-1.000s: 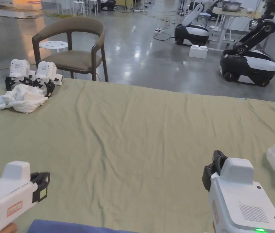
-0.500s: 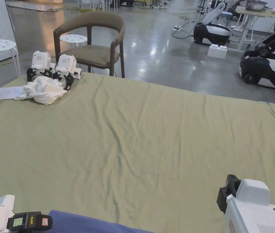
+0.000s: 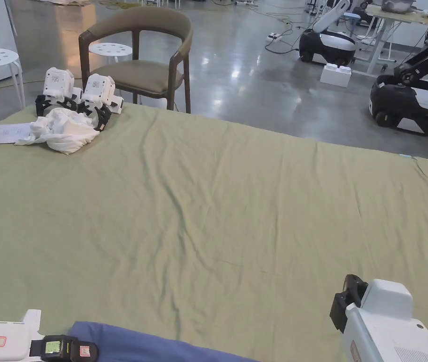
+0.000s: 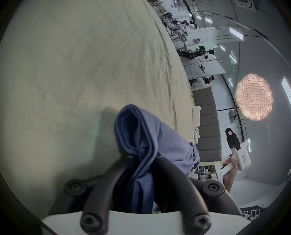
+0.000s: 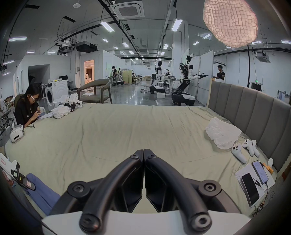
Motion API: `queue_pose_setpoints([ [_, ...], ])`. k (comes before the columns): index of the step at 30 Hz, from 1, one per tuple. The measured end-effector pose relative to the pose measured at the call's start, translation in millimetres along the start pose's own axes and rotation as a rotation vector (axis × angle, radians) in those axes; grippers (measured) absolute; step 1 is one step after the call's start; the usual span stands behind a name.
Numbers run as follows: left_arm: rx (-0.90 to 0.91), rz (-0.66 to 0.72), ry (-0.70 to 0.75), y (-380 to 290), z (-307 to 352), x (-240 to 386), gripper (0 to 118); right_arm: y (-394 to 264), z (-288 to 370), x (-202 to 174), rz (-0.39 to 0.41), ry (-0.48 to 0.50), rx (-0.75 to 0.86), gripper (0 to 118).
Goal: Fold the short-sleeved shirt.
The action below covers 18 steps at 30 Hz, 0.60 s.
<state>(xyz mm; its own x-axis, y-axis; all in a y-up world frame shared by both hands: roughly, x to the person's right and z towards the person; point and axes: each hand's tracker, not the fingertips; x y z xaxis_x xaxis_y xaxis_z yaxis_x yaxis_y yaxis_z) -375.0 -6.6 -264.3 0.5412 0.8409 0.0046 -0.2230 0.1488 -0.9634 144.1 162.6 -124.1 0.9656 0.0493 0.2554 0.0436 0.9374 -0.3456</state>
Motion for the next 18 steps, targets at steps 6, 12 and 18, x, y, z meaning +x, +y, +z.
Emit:
queue_pose_setpoints([
  [6, 0.015, -0.087, 0.038, -6, 13, 22, 6, 0, -3, 2, -0.001, 0.004, 0.000, 0],
  [12, 0.062, -0.147, 0.058, 0, 31, 50, 5, 0, -5, 6, 0.003, 0.006, 0.001, 0],
  [18, 0.131, -0.217, 0.140, 15, 70, 81, 5, 2, -7, 11, 0.003, 0.009, 0.006, 0],
])
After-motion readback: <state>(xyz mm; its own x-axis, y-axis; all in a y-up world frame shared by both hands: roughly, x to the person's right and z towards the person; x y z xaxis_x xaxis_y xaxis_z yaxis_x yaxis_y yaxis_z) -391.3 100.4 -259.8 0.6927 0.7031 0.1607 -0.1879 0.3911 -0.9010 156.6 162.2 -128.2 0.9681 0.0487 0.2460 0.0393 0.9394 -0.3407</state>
